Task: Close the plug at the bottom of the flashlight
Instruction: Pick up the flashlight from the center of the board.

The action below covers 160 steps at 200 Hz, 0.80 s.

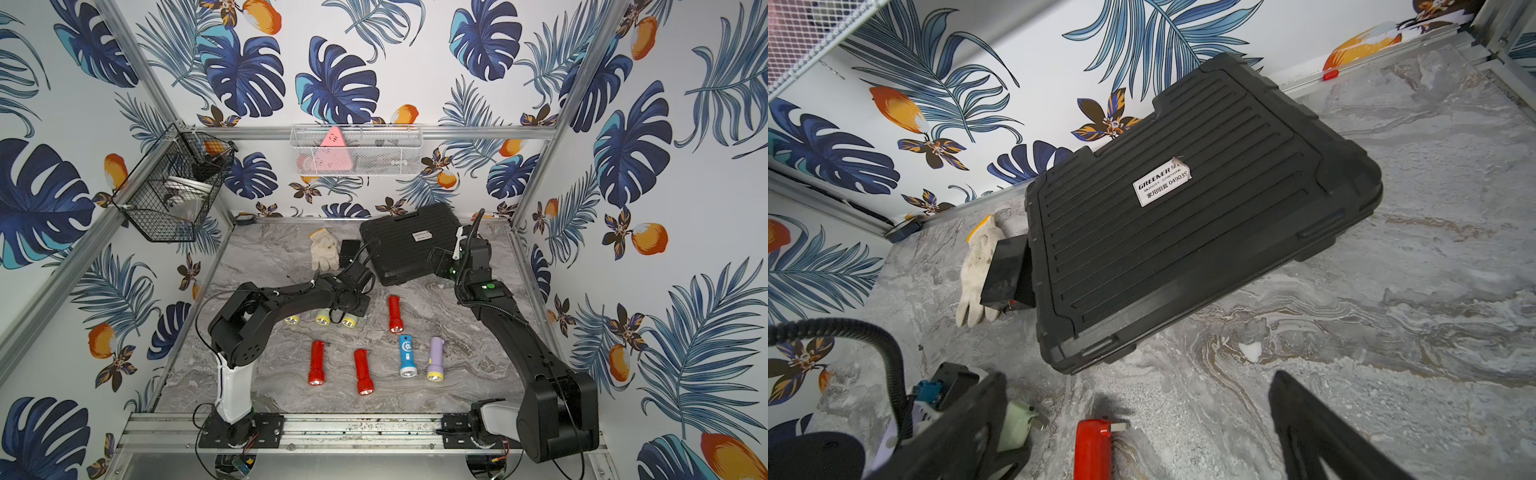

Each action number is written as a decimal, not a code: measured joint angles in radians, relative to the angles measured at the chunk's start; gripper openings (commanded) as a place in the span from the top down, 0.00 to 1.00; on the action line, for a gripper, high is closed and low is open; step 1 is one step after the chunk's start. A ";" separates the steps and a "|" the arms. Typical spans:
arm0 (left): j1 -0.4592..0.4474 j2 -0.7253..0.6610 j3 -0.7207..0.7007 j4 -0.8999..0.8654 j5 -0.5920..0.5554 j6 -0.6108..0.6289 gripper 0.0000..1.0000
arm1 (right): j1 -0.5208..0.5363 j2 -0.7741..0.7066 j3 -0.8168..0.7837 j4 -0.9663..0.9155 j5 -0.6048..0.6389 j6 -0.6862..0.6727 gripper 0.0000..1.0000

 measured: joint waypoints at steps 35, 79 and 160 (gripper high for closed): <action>0.000 -0.031 0.001 -0.020 0.008 0.003 0.98 | 0.000 0.005 0.000 0.001 -0.001 0.000 0.00; 0.000 -0.129 0.013 -0.018 0.017 0.030 1.00 | 0.000 0.006 0.000 0.000 0.000 0.000 0.00; -0.001 -0.462 -0.233 0.209 0.130 0.156 1.00 | -0.002 0.012 0.011 0.005 -0.053 0.000 0.00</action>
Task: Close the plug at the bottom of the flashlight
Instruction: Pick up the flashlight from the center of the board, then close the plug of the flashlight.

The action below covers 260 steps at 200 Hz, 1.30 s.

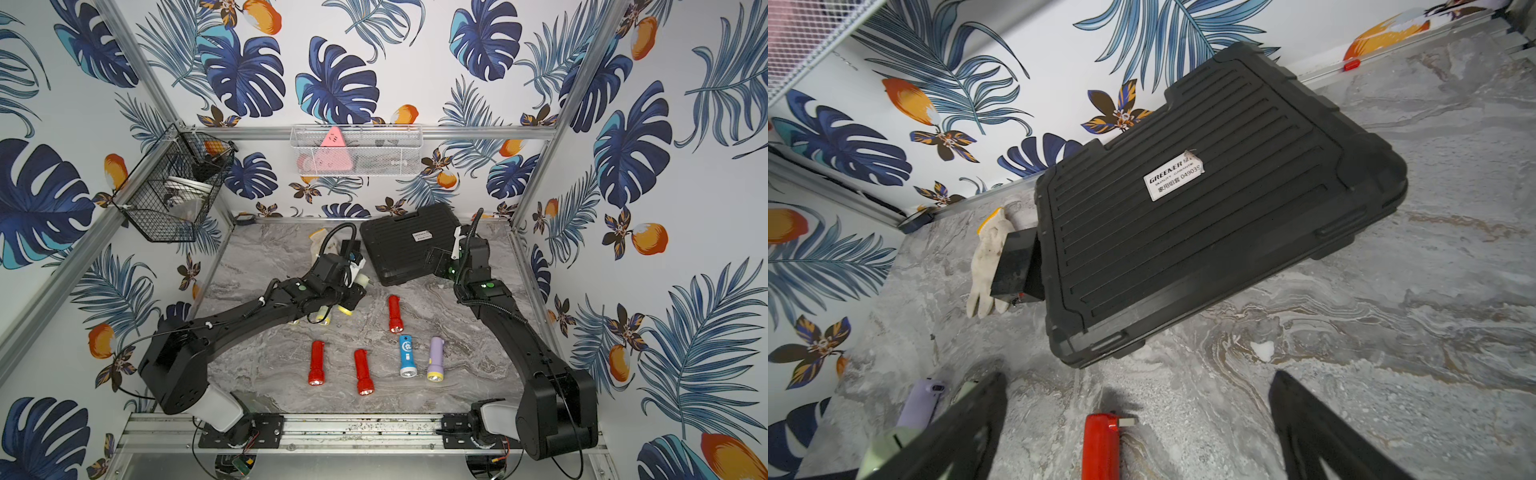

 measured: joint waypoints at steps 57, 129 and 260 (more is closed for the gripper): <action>0.005 -0.222 -0.185 0.233 0.097 0.048 1.00 | -0.003 0.011 0.026 0.044 -0.167 0.019 0.00; 0.039 -0.416 -0.463 0.531 0.341 0.182 1.00 | 0.023 0.020 0.034 0.172 -0.523 0.041 0.00; 0.176 -0.369 -0.595 1.097 0.902 -0.029 1.00 | 0.277 0.010 0.177 0.018 -0.914 -0.244 0.13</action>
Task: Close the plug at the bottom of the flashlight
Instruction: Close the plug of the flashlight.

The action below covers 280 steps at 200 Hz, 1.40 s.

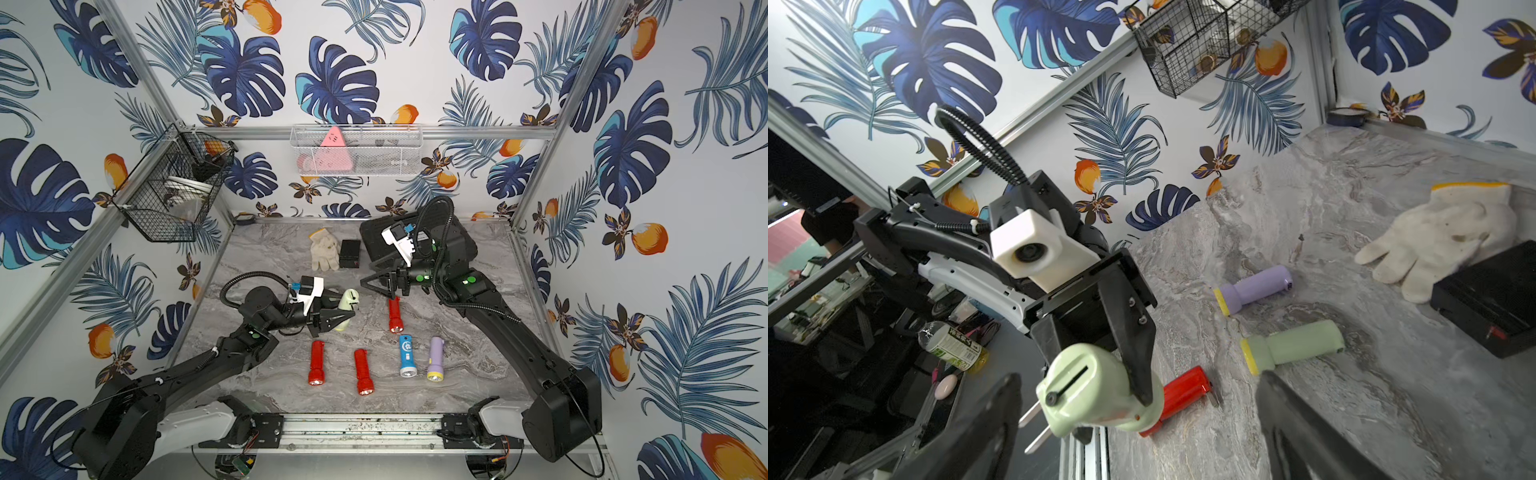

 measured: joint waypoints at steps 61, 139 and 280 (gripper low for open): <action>0.003 0.071 -0.020 0.198 0.074 -0.124 1.00 | 0.041 0.031 0.034 -0.076 -0.033 -0.056 0.24; 0.003 0.095 -0.005 0.225 0.118 -0.161 1.00 | 0.066 0.043 0.030 -0.109 -0.069 -0.074 0.25; 0.003 0.123 0.002 0.263 0.141 -0.233 1.00 | 0.091 0.037 0.003 -0.114 -0.082 -0.081 0.48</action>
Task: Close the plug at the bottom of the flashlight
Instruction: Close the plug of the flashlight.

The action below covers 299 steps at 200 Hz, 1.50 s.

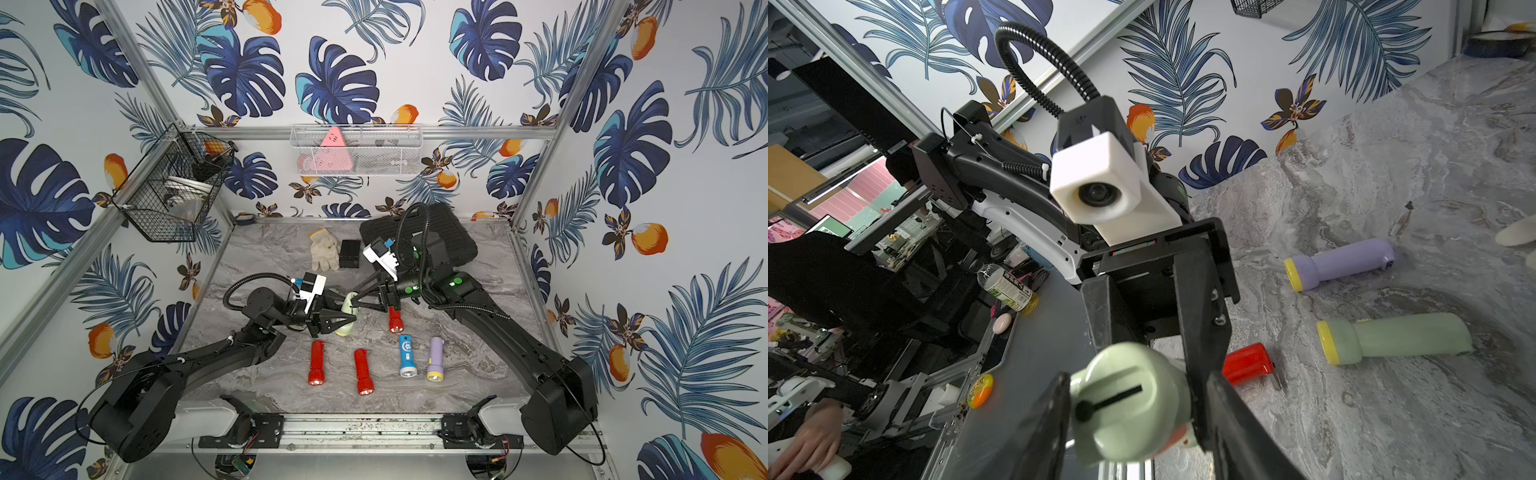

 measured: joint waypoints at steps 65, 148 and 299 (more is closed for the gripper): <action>0.002 0.037 0.002 0.098 0.039 -0.110 1.00 | 0.005 0.005 0.000 0.016 -0.021 -0.010 0.55; 0.001 0.016 0.002 0.132 0.047 -0.118 1.00 | 0.008 -0.017 0.019 -0.011 -0.019 -0.035 0.50; -0.006 0.011 0.010 0.090 0.043 -0.076 1.00 | 0.011 0.005 0.046 -0.025 -0.011 -0.032 0.50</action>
